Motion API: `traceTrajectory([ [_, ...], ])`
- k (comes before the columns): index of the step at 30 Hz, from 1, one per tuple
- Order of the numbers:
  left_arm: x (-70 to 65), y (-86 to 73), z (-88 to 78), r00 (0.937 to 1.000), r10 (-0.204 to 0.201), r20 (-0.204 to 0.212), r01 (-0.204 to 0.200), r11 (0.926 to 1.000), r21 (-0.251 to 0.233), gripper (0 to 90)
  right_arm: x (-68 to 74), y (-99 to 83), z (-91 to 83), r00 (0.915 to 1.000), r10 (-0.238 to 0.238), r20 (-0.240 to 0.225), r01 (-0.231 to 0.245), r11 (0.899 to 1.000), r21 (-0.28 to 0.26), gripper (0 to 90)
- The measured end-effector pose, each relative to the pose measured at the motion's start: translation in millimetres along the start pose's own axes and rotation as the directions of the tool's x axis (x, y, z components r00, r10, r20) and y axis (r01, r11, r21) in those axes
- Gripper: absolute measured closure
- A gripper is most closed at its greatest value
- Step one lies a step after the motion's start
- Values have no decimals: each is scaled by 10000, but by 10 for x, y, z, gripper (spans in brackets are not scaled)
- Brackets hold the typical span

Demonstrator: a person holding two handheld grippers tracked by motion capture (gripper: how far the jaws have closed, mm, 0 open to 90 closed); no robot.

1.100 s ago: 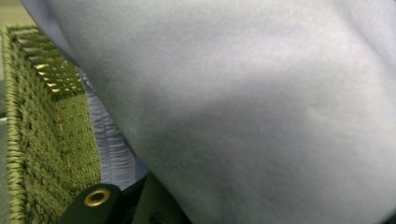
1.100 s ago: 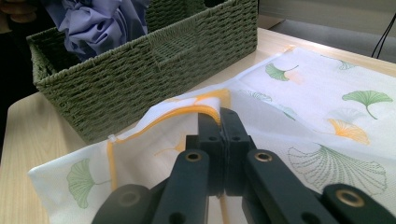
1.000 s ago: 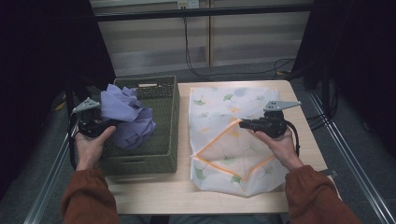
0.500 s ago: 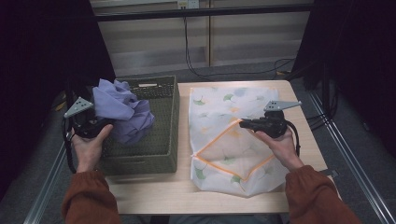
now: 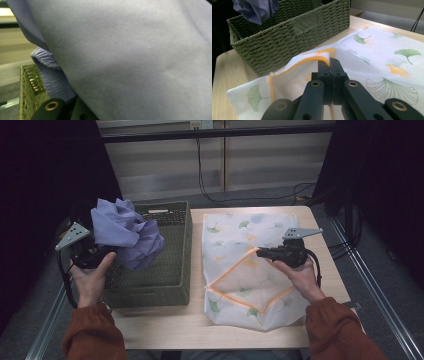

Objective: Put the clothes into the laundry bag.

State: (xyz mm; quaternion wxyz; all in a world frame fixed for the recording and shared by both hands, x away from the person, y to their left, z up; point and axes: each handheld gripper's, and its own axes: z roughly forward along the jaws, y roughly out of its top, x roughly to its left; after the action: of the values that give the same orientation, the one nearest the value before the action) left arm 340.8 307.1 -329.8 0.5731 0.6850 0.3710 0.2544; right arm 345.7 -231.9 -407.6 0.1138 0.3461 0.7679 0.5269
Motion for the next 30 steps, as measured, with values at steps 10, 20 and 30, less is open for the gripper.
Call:
traceTrajectory([
  [10,-146,125,-81,9999,161,1,-161,9995,-272,755,0,5,-4,10000,-80,11,80,10000,8,898],
  [20,-359,300,-169,9968,739,301,-714,9945,-765,753,14,15,-8,9999,-159,7,159,9999,3,899],
  [30,-540,404,-219,9944,900,549,-843,9916,-984,753,16,18,-13,9999,-160,8,160,9999,6,899],
])
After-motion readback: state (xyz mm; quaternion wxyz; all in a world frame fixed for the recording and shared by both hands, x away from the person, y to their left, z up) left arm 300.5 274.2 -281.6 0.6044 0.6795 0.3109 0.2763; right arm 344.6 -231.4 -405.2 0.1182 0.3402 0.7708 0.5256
